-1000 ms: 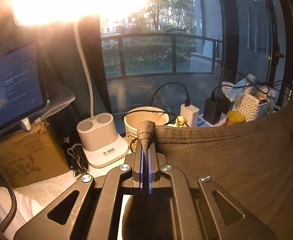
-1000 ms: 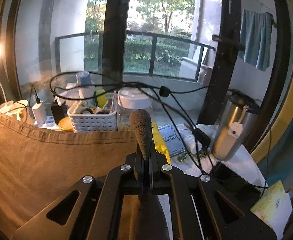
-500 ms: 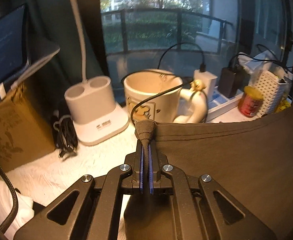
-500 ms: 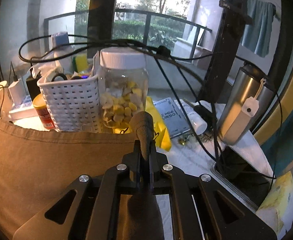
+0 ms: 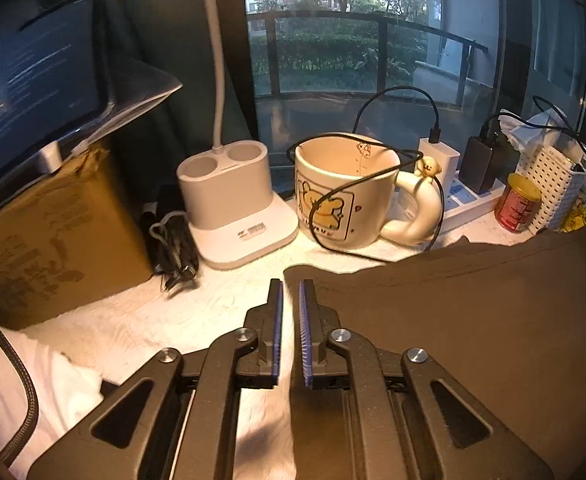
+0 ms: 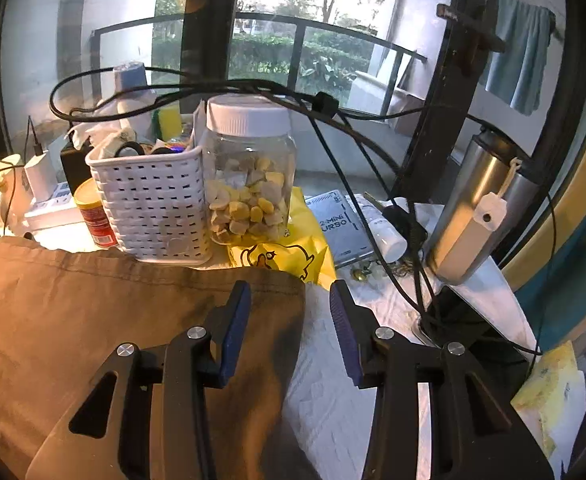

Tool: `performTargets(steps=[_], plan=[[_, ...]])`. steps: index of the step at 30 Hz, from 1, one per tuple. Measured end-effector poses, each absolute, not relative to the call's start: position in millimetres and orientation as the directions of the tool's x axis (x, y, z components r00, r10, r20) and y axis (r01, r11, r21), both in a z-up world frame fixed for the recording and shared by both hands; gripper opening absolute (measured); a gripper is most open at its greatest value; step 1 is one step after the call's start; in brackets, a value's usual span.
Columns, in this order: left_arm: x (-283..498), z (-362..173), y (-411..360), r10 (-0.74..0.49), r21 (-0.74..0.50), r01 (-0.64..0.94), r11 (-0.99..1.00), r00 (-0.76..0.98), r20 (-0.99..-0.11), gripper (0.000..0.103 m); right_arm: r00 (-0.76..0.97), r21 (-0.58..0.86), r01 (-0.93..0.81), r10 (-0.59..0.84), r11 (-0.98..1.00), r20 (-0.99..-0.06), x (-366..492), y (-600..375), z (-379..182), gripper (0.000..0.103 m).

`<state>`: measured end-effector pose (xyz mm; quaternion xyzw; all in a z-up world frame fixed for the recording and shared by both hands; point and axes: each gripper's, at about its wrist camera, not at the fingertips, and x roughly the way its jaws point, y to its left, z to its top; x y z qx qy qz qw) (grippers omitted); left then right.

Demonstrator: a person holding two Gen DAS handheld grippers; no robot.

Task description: Fold small clothes

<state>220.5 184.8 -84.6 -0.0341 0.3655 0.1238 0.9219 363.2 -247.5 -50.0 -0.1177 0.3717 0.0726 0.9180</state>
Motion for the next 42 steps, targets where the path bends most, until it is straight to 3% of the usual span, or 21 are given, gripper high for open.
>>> performTargets(steps=[2, 4, 23, 42], plan=[[215, -83, 185, 0.197, 0.015, -0.256, 0.967, 0.704, -0.683, 0.029, 0.717, -0.159, -0.216, 0.046, 0.963, -0.696, 358, -250, -45, 0.044], [205, -81, 185, 0.19, 0.0, -0.259, 0.966, 0.711, -0.677, 0.032, 0.72, -0.16, -0.211, 0.043, 0.964, -0.693, 351, -252, -42, 0.044], [126, -73, 163, 0.106, -0.089, -0.227, 0.97, 0.721, -0.684, 0.033, 0.725, -0.154, -0.14, -0.004, 0.978, -0.689, 263, -294, -24, 0.044], [59, -102, 130, 0.025, -0.148, -0.204, 0.968, 0.662, -0.749, 0.033, 0.677, -0.076, -0.097, 0.01, 0.992, -0.736, 183, -336, -51, 0.044]])
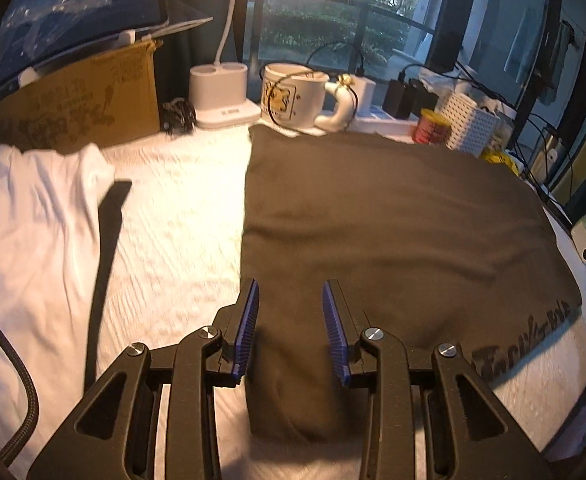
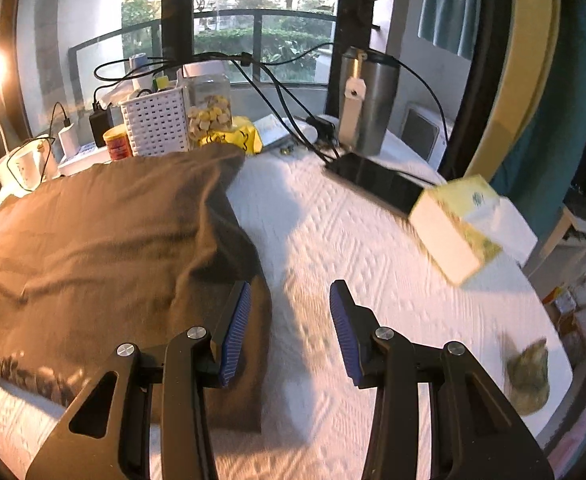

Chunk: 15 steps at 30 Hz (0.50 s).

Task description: Fold small clothes

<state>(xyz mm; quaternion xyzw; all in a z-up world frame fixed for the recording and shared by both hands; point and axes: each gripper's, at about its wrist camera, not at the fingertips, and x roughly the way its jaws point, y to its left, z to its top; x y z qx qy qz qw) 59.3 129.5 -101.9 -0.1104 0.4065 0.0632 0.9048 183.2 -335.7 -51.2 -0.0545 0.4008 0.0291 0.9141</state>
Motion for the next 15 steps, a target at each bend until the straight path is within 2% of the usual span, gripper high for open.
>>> performTargets(steps=[4, 7, 11, 15], plan=[[45, -110, 128, -0.035, -0.213, -0.203, 0.956, 0.641, -0.767, 0.033, 0.66, -0.032, -0.098, 0.041, 0.995, -0.75, 168, -343, -63, 0.044], [34, -114, 128, -0.03, -0.214, -0.219, 0.952, 0.629, -0.777, 0.033, 0.648, 0.004, -0.107, 0.073, 0.994, -0.758, 160, -344, -70, 0.045], [23, -115, 127, -0.051, -0.244, -0.22, 0.945, 0.636, -0.77, 0.052, 0.639, 0.046, -0.111, 0.106, 0.993, -0.762, 151, -344, -76, 0.046], [17, -119, 129, -0.036, -0.238, -0.241, 0.941, 0.629, -0.777, 0.052, 0.629, 0.099, -0.109, 0.145, 0.989, -0.763, 147, -348, -80, 0.046]])
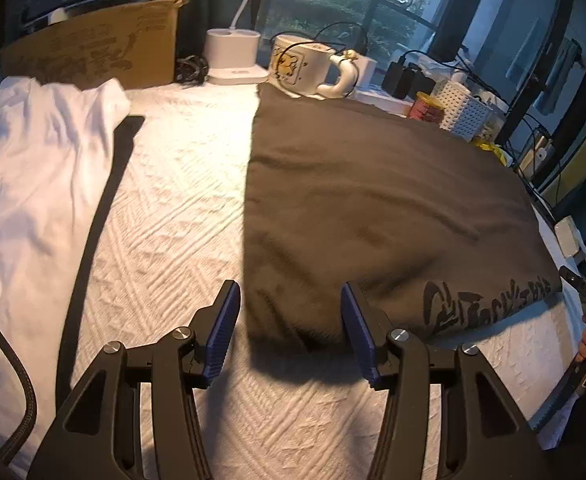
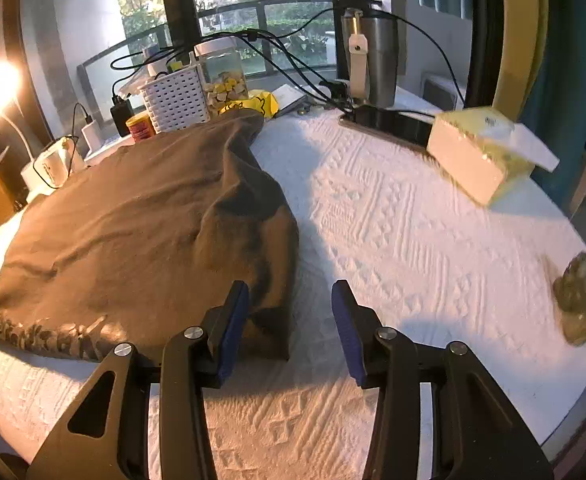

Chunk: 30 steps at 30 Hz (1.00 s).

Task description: Fold small clothes

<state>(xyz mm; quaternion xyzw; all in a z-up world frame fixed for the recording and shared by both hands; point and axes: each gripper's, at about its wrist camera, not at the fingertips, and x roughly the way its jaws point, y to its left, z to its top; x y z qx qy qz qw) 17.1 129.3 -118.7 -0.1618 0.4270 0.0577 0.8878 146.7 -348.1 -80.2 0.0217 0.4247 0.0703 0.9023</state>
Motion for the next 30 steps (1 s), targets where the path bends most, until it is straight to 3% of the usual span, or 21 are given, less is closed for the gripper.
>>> performTargets(steps=[11, 12, 13, 14, 17, 20, 30], plan=[[9, -129, 124, -0.035, -0.24, -0.245, 0.939, 0.627, -0.778, 0.052, 0.604, 0.208, -0.114, 0.234, 0.971, -0.762, 138, -342, -99, 0.046], [10, -130, 121, -0.029, -0.227, -0.235, 0.945, 0.63, -0.776, 0.051, 0.603, 0.191, -0.123, 0.226, 0.974, -0.765, 138, -338, -99, 0.042], [12, -130, 119, -0.026, -0.218, -0.228, 0.949, 0.633, -0.774, 0.047, 0.6, 0.173, -0.141, 0.223, 0.975, -0.768, 138, -333, -100, 0.026], [14, -131, 118, -0.032, -0.221, -0.221, 0.95, 0.634, -0.773, 0.034, 0.592, 0.164, -0.165, 0.231, 0.973, -0.772, 138, -329, -101, 0.021], [16, -131, 119, -0.072, -0.271, -0.225, 0.936, 0.632, -0.771, 0.018, 0.597, 0.168, -0.179, 0.243, 0.969, -0.764, 136, -328, -101, 0.011], [11, -125, 117, -0.065, -0.276, -0.232, 0.933, 0.644, -0.762, 0.012, 0.618, 0.171, -0.18, 0.247, 0.969, -0.747, 131, -333, -97, 0.009], [-17, -104, 90, -0.126, -0.279, -0.139, 0.95, 0.647, -0.752, 0.01, 0.684, 0.091, -0.181, 0.192, 0.979, -0.704, 106, -355, -63, 0.008]])
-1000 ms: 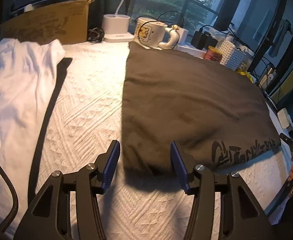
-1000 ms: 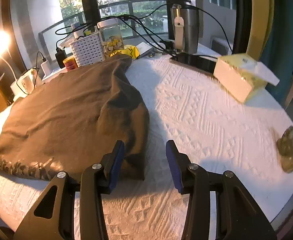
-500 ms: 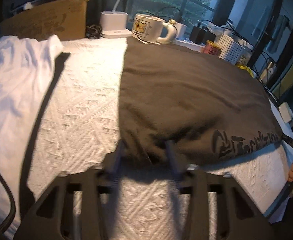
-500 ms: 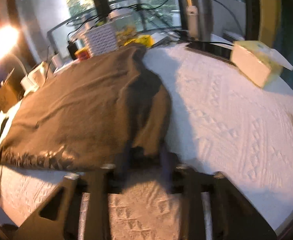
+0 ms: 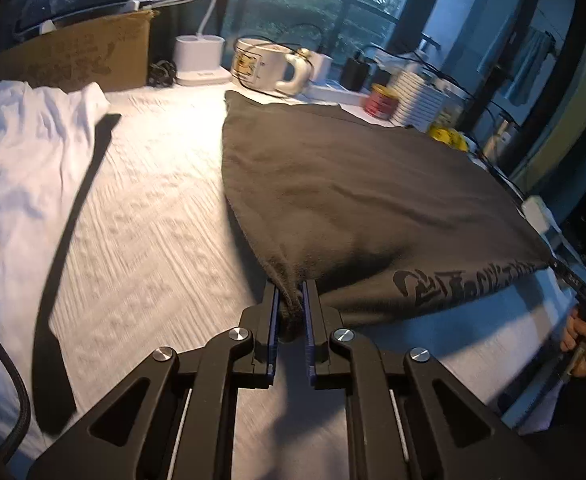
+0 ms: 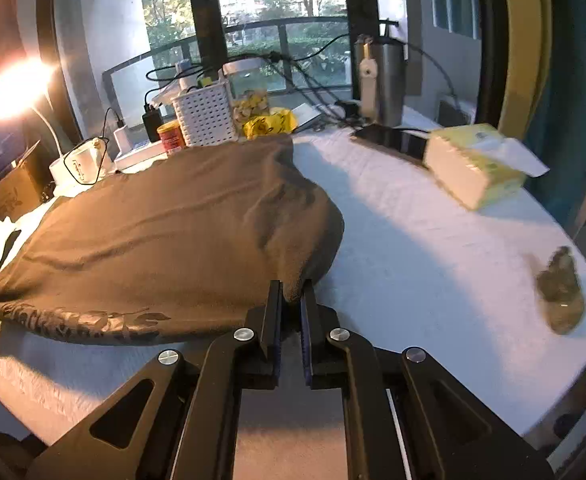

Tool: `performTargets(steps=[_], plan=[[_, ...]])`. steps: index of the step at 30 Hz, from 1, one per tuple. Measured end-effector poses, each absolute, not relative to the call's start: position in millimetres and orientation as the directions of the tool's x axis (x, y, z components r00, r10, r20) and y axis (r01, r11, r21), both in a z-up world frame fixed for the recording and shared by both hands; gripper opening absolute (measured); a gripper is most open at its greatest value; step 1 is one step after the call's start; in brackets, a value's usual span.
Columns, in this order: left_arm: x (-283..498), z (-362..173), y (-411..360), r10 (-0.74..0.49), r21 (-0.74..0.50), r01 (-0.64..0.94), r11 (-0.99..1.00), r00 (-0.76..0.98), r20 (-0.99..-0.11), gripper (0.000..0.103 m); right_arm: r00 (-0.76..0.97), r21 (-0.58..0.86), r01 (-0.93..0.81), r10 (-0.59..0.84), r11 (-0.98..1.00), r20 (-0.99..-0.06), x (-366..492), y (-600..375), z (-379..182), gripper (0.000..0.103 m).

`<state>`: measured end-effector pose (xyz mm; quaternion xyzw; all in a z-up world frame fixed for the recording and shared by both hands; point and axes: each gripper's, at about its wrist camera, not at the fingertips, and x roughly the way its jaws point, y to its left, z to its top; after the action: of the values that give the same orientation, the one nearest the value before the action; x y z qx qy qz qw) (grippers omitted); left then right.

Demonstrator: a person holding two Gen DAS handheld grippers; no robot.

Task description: Fold small clothes

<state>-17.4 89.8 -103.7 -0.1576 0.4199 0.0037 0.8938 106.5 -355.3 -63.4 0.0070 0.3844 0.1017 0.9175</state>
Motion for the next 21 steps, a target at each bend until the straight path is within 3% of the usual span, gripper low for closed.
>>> performTargets(steps=[15, 21], plan=[[-47, -123, 50, -0.147, -0.212, -0.059, 0.976, 0.54, -0.829, 0.01, 0.678, 0.1, -0.091, 0.135, 0.991, -0.723, 44, -396, -85, 0.009], [-52, -124, 58, -0.134, -0.204, -0.076, 0.976, 0.53, -0.837, 0.022, 0.675, 0.104, -0.079, 0.13, 0.991, -0.726, 45, -396, -91, 0.009]])
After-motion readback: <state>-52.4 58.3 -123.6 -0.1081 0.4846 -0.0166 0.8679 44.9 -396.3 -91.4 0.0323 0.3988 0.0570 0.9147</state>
